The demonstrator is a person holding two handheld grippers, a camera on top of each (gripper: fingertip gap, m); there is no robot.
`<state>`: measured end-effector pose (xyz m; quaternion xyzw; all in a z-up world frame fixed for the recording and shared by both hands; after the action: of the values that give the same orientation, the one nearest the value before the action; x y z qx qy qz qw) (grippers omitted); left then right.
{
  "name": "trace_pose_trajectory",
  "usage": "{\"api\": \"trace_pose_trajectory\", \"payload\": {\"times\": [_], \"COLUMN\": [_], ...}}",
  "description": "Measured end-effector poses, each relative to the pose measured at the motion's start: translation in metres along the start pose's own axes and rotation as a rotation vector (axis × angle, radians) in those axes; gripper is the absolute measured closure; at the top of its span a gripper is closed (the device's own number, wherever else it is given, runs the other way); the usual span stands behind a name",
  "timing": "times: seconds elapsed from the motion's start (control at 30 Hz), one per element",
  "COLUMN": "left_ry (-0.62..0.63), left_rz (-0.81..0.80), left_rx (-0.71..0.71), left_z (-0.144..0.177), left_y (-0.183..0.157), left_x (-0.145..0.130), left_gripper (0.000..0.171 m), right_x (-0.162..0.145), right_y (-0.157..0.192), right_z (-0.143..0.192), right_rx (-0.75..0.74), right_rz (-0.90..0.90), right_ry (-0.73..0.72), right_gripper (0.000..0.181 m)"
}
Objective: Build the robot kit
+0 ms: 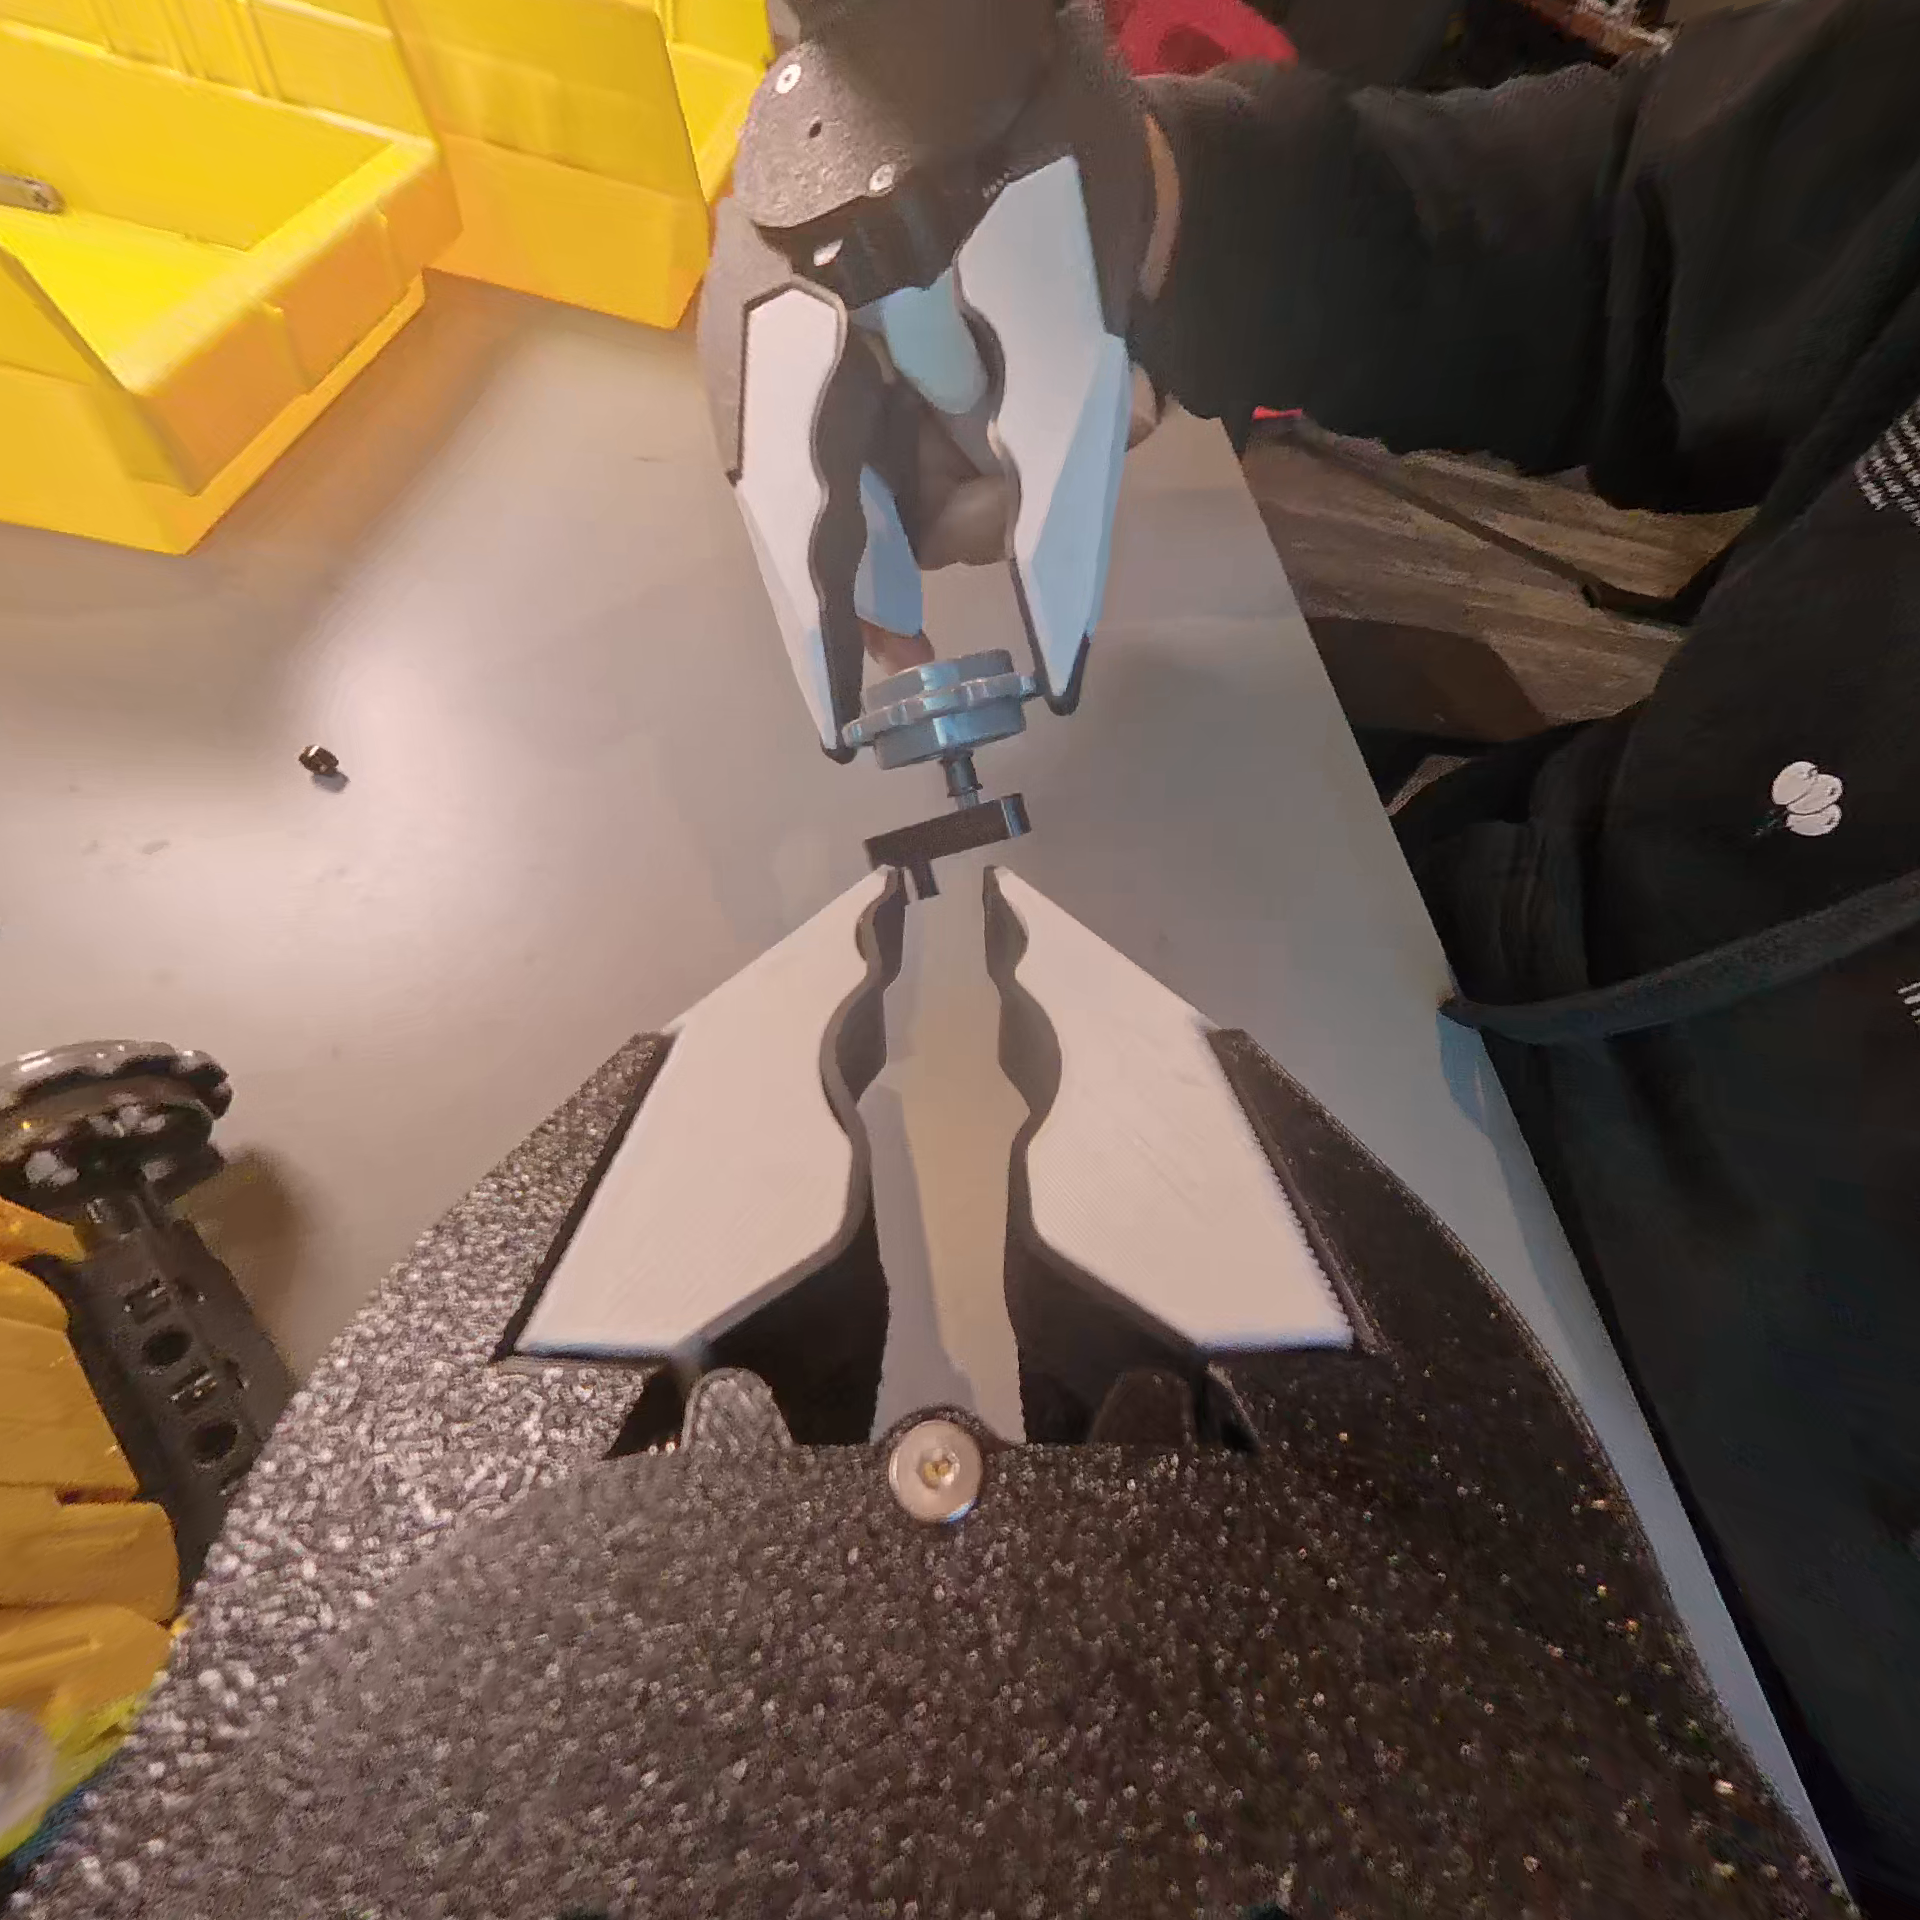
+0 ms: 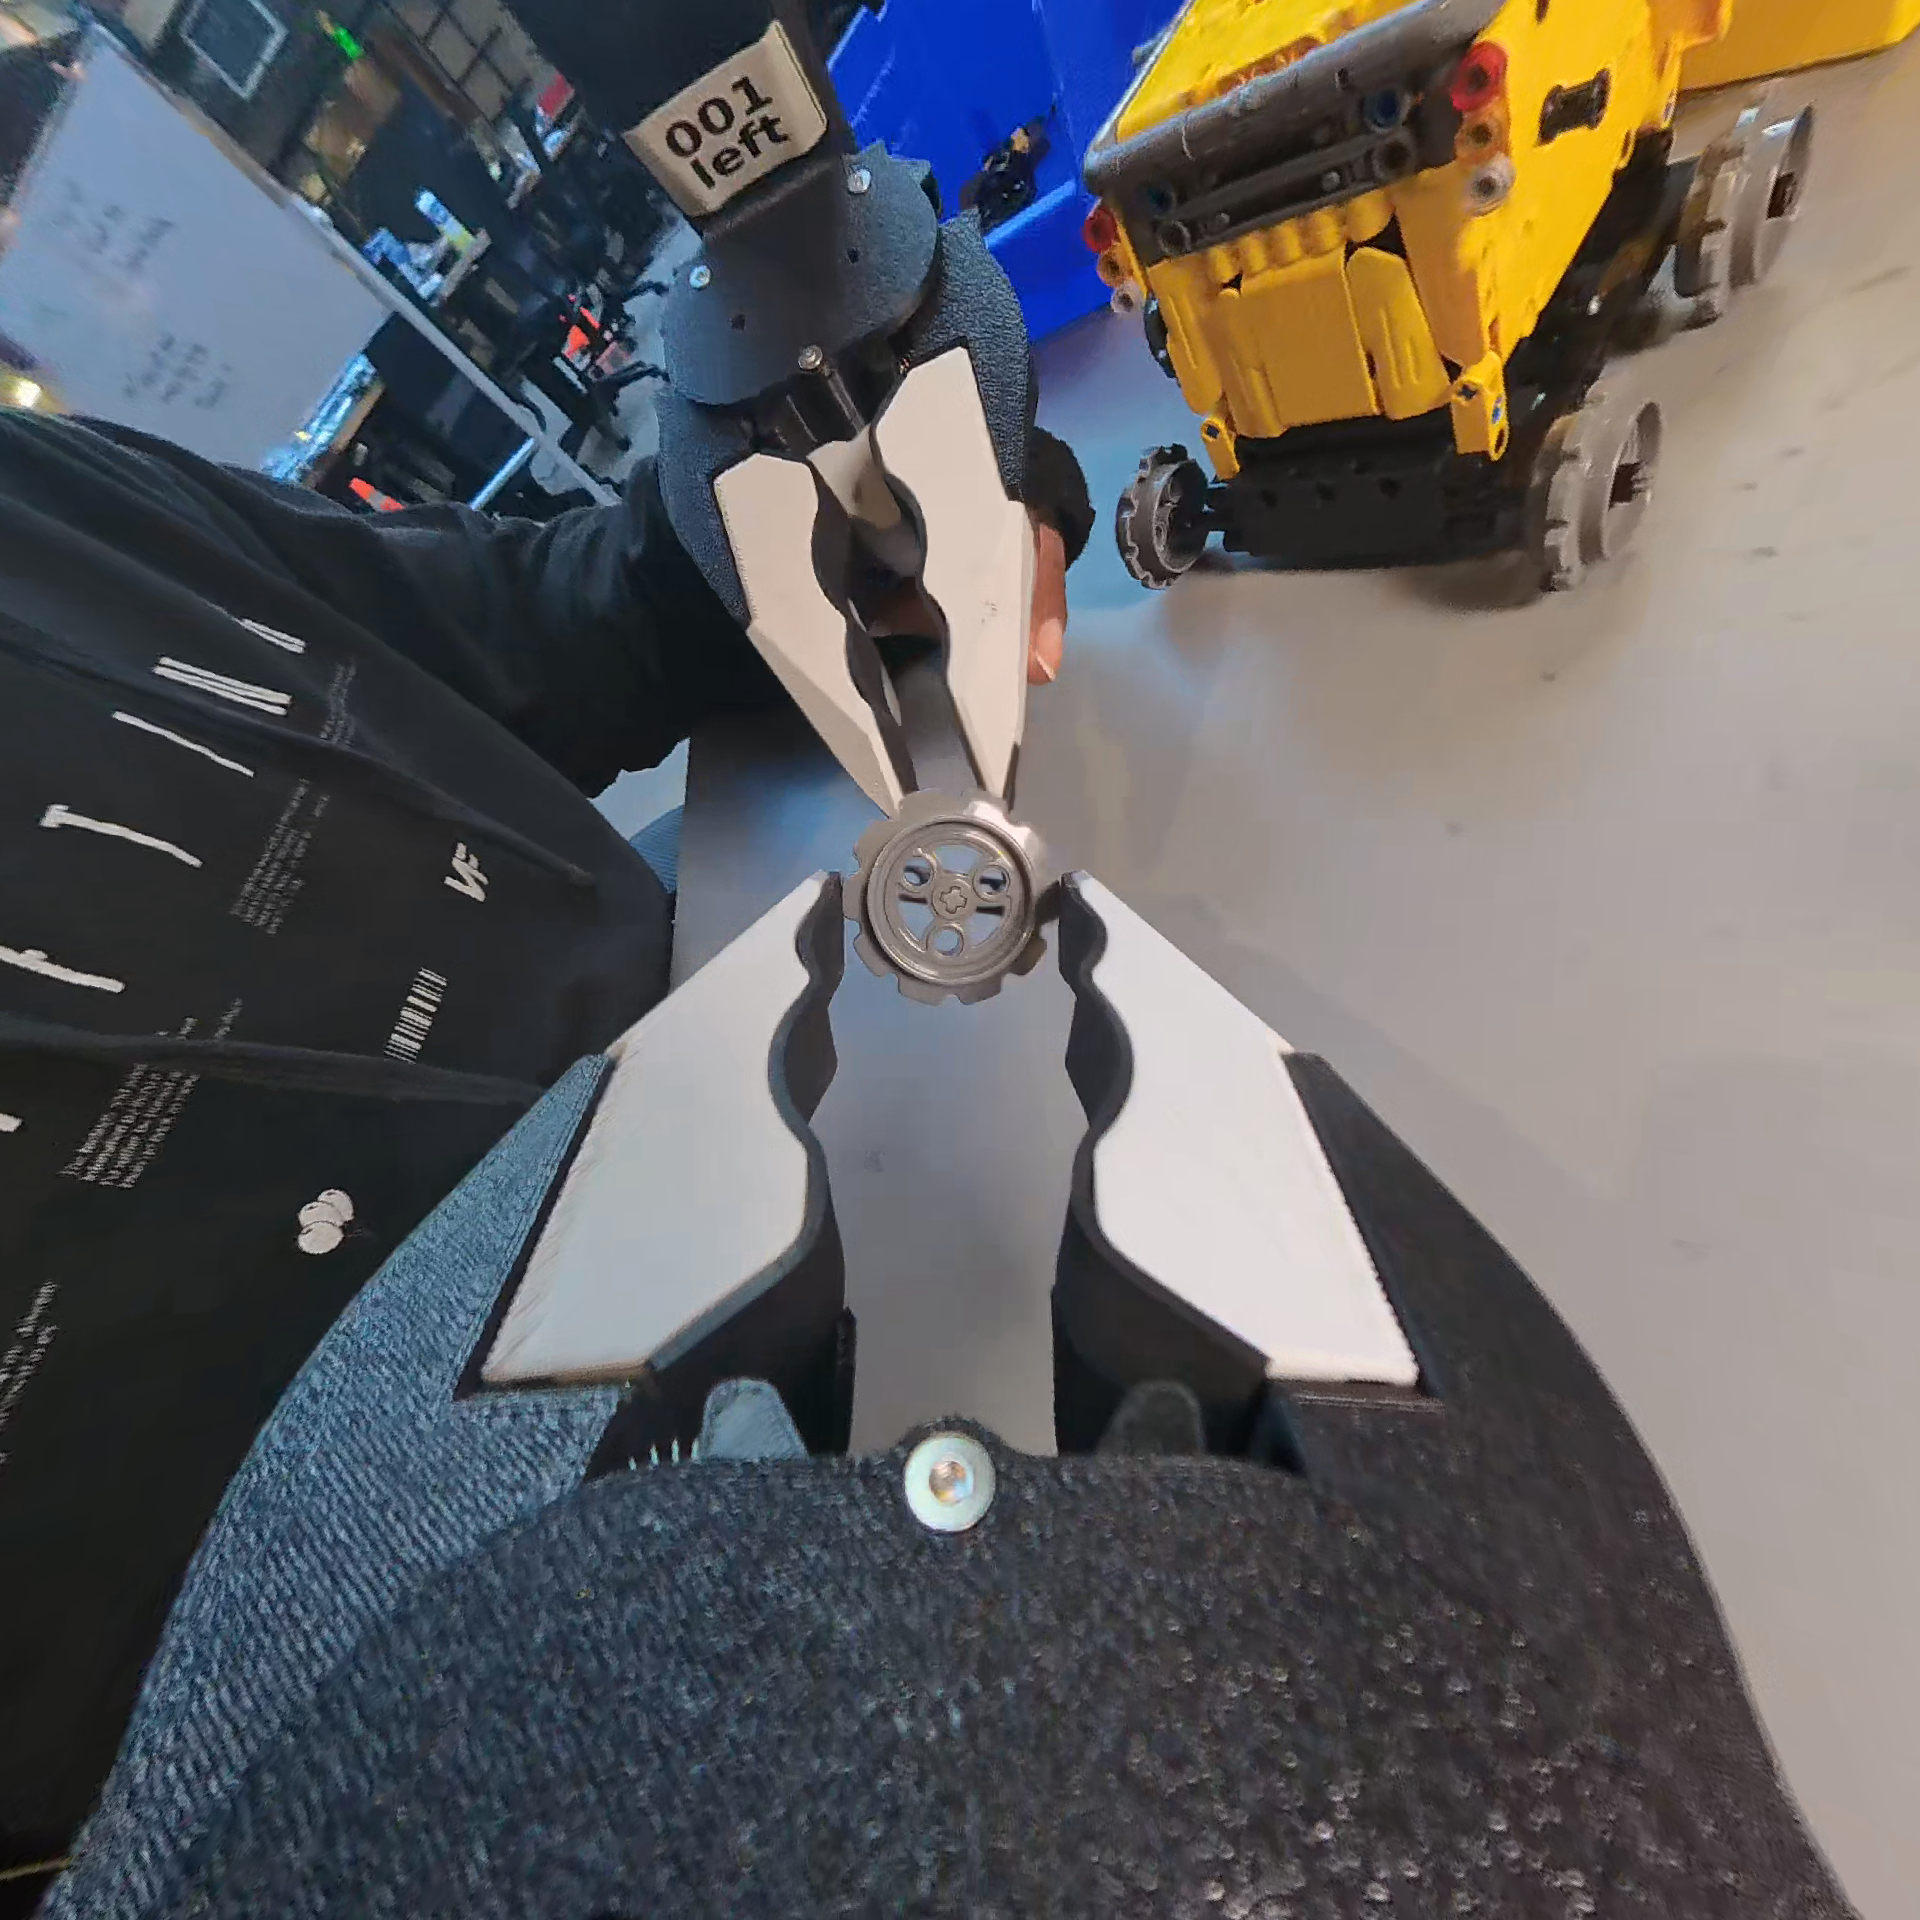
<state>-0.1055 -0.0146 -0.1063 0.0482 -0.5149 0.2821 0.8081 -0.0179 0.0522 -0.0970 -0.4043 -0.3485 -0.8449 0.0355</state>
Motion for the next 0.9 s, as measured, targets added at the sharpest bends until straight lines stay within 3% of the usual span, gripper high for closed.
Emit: {"api": "trace_pose_trajectory", "payload": {"times": [0.33,0.43,0.53,0.77,0.9], "left_ry": [-0.078,-0.104,-0.119,-0.135,-0.093], "left_rz": [-0.053,-0.017,0.048,0.248,0.249], "left_rx": [-0.028,-0.025,-0.030,-0.126,-0.132], "left_z": [-0.002,-0.003,-0.001,0.000,0.003], "left_y": [-0.012,-0.011,-0.006,0.005,0.008], "left_x": [0.011,0.015,0.014,0.006,0.001], "left_gripper": [0.147,0.148,0.164,0.165,0.146], "right_x": [0.013,0.011,0.011,0.014,0.014], "right_y": [0.005,0.002,-0.002,-0.009,-0.008], "right_z": [0.003,-0.001,-0.003,-0.003,-0.003], "right_rx": [0.235,0.221,0.204,0.145,0.135], "right_rz": [-0.148,-0.161,-0.169,-0.130,-0.064], "right_ry": [-0.097,-0.098,-0.094,-0.046,0.066], "right_gripper": [0.140,0.140,0.140,0.140,0.140]}}
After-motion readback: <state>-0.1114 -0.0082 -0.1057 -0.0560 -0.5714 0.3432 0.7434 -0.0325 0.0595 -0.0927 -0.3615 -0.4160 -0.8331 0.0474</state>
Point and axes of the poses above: each gripper's, where its closed fingertips meet, z back along the fingers, x out of its top, y = z × x across the jaws, the point moved 5 cm from there along z, back along the fingers, and after that the axes turned 5 degrees about y, right-handed, at the moved point
